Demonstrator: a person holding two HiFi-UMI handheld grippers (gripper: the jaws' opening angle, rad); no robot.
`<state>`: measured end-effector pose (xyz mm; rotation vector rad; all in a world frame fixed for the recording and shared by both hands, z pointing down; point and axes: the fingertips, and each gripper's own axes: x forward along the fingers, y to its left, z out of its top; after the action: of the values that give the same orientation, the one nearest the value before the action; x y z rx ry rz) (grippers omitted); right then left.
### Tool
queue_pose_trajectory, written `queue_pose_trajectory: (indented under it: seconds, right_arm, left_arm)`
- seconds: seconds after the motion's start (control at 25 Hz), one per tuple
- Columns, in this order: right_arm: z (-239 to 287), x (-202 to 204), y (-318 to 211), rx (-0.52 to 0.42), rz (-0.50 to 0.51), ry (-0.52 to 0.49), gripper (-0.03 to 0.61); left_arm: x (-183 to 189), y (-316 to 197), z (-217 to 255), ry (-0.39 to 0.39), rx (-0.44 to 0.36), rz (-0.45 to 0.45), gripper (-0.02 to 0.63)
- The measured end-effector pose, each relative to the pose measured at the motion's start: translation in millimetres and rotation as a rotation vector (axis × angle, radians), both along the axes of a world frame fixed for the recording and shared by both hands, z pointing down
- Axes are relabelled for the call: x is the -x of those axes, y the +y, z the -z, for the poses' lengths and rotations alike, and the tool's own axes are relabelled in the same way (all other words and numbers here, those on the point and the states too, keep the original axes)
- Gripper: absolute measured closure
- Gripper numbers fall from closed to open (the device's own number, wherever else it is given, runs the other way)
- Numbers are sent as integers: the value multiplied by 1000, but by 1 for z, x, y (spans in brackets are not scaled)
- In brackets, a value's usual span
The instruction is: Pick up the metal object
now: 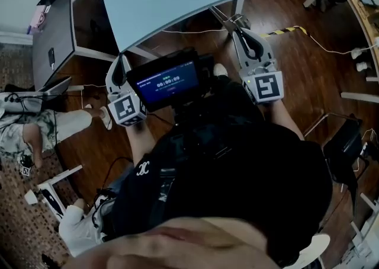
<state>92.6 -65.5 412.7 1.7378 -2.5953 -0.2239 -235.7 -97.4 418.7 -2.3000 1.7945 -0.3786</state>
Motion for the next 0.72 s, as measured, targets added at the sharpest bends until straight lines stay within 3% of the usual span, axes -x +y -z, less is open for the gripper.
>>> queue_pose_trajectory:
  seconds: [0.28,0.72]
  right_arm:
    - [1,5,97,-5,-63,-35,557]
    - [22,-33,135,-24,-53,-69,558]
  left_arm:
    - [15,79,9,1,-16,-21,603]
    - [-35,113,20,8,-20,-37,603]
